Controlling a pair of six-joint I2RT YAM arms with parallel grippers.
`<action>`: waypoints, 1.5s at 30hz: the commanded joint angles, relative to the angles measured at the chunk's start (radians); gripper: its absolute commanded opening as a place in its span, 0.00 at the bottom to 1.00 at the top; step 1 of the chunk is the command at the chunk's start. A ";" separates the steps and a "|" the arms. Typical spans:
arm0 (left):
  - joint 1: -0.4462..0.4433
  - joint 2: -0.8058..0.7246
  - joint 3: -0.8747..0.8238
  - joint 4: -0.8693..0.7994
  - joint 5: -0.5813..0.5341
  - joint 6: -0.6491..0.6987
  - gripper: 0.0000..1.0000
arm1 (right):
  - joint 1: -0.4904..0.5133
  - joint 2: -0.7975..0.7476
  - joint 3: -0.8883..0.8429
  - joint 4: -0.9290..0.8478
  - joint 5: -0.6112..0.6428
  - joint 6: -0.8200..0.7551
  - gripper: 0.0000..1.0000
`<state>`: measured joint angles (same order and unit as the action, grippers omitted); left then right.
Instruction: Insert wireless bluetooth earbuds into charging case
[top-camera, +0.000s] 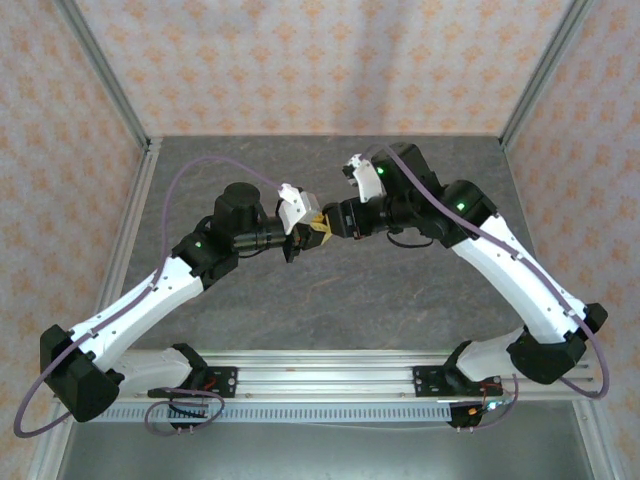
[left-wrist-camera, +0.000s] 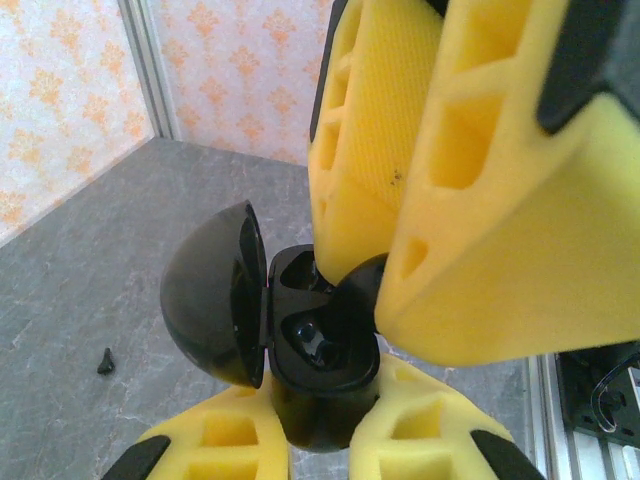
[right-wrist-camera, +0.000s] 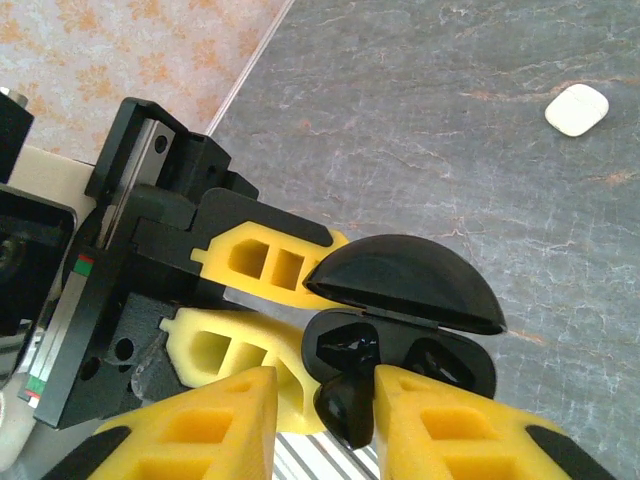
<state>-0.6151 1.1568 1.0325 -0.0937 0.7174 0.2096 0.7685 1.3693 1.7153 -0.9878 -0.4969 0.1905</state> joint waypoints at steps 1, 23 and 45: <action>-0.003 0.004 0.019 0.044 -0.001 -0.001 0.00 | 0.005 0.013 0.038 -0.028 -0.064 0.020 0.31; -0.003 0.001 0.011 0.046 0.001 -0.006 0.00 | 0.002 0.040 0.074 -0.035 -0.057 0.091 0.38; -0.003 0.010 0.020 0.049 0.002 -0.001 0.00 | -0.006 0.062 0.134 -0.125 -0.100 0.084 0.35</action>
<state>-0.6155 1.1587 1.0325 -0.0891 0.7177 0.2092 0.7620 1.4311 1.8084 -1.0996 -0.5766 0.2699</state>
